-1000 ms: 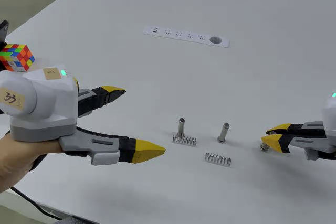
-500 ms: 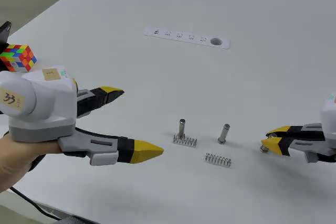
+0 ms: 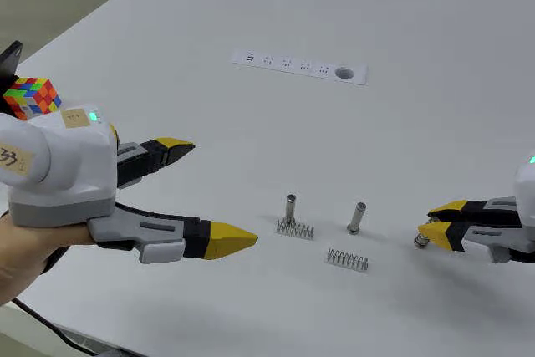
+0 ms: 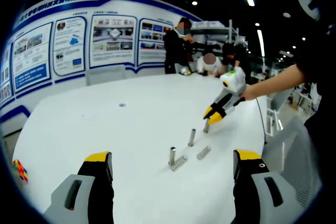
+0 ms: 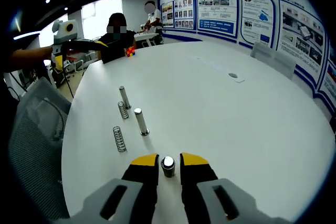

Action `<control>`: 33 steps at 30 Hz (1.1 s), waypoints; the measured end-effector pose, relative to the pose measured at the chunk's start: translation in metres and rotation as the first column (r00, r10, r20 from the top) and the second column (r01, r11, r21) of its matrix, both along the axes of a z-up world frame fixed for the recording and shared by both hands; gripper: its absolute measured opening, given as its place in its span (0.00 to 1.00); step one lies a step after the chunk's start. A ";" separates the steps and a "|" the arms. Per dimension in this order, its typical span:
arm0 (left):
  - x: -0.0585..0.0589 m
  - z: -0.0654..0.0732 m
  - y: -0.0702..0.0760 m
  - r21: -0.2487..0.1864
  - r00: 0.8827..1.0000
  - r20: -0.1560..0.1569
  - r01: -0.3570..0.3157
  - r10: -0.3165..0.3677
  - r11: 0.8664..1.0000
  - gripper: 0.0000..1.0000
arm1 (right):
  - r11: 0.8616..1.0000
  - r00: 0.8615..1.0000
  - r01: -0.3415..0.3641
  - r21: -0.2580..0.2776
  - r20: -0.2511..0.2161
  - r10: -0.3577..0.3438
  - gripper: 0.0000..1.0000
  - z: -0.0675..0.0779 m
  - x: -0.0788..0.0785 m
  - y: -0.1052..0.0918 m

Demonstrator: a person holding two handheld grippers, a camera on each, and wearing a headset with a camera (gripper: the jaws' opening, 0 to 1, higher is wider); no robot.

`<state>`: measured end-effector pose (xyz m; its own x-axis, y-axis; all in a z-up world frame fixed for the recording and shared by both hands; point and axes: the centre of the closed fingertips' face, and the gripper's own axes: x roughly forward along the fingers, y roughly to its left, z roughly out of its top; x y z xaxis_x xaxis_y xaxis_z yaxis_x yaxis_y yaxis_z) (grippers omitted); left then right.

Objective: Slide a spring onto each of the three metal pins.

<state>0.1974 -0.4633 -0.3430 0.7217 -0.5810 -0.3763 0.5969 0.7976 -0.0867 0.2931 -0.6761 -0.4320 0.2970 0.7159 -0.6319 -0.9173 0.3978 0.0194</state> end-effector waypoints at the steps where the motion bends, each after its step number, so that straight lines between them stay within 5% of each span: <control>1: 0.000 0.000 0.000 0.001 1.000 0.000 0.000 0.000 1.000 0.97 | 1.000 1.000 0.000 0.005 0.003 0.000 0.17 0.002 0.000 0.000; 6: 0.000 0.001 0.001 0.009 1.000 0.002 0.004 -0.004 1.000 0.97 | 1.000 0.998 -0.011 -0.002 0.061 0.011 0.18 0.014 0.002 0.001; 18: 0.000 0.008 0.001 -0.006 1.000 0.020 -0.004 0.004 1.000 0.97 | 0.998 0.996 -0.051 0.039 0.069 0.048 0.18 0.031 -0.015 0.017; 33: -0.007 0.000 -0.001 0.013 1.000 -0.001 0.013 -0.013 1.000 0.96 | 0.990 0.991 -0.131 0.045 0.039 0.130 0.18 0.016 -0.042 0.042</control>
